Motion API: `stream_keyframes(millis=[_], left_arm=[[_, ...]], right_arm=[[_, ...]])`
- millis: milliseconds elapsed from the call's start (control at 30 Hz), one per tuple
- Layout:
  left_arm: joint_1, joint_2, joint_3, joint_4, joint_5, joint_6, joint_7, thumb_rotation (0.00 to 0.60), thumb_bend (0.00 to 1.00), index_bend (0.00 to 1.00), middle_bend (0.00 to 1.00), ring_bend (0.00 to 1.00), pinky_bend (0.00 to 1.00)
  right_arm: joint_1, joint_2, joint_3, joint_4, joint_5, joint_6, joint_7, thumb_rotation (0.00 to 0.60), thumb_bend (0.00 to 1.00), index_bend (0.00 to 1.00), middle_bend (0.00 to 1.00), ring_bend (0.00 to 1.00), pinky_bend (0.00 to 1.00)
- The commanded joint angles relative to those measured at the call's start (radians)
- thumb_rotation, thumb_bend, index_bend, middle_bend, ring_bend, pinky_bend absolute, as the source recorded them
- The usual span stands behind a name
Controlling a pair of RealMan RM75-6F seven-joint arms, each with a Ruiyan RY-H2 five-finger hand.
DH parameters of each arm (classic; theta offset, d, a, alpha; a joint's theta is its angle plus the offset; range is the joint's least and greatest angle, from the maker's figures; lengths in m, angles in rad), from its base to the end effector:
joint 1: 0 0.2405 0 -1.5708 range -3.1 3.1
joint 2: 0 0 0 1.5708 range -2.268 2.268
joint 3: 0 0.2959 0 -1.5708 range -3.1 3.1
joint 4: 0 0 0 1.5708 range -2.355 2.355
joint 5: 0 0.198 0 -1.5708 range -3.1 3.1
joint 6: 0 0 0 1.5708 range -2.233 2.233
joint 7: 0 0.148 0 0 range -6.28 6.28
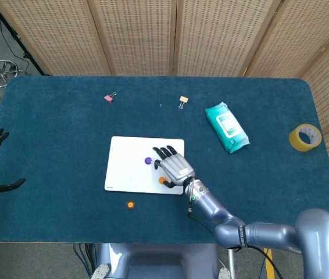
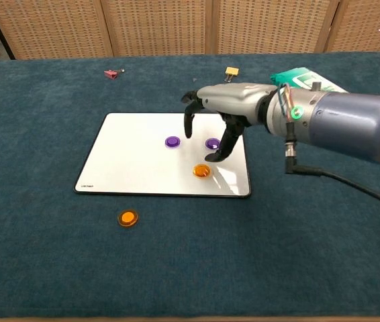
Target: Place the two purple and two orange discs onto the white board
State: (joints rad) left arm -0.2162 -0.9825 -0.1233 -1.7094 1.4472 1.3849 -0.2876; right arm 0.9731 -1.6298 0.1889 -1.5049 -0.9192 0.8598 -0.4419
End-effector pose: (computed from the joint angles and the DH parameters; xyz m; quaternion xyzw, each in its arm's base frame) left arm -0.3046 0.2420 0.2257 -0.5596 -0.4395 -0.4838 0.5095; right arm -0.0890 -0.3830 -0.0492 0.7917 -0.3686 0.3567 0.3317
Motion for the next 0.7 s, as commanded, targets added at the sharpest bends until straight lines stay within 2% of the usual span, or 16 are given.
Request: stream_keyframes(millis=[33,133,233,367,567,700], left_arm=[[-0.011,-0.009,0.012,0.000,0.023,-0.016,0.020,0.600,0.10,0.00,0.00,0.00,0.00],[-0.022,-0.026,0.022,0.007,0.053,-0.021,0.049,0.600,0.10,0.00,0.00,0.00,0.00],[-0.048,-0.066,0.036,0.027,0.101,-0.041,0.070,0.600,0.10,0.02,0.00,0.00,0.00],[-0.086,-0.108,0.051,0.055,0.147,-0.077,0.093,0.600,0.11,0.06,0.00,0.00,0.00],[-0.151,-0.172,0.075,0.063,0.210,-0.152,0.183,0.600,0.12,0.10,0.00,0.00,0.00],[-0.194,-0.218,0.090,0.052,0.225,-0.217,0.239,0.600,0.12,0.12,0.00,0.00,0.00]], right_arm=[[-0.101,0.186,-0.033,-0.177,-0.146,0.127,0.044,0.600,0.14,0.30,0.00,0.00,0.00],[-0.151,0.262,-0.058,-0.227,-0.214,0.169,0.085,0.600,0.09,0.26,0.00,0.00,0.00],[-0.233,0.357,-0.100,-0.270,-0.291,0.252,0.124,0.600,0.09,0.25,0.00,0.00,0.00],[-0.321,0.441,-0.143,-0.295,-0.358,0.336,0.172,0.600,0.09,0.24,0.00,0.00,0.00],[-0.472,0.520,-0.203,-0.288,-0.430,0.478,0.270,0.600,0.09,0.24,0.00,0.00,0.00],[-0.557,0.542,-0.225,-0.254,-0.447,0.547,0.338,0.600,0.09,0.24,0.00,0.00,0.00]])
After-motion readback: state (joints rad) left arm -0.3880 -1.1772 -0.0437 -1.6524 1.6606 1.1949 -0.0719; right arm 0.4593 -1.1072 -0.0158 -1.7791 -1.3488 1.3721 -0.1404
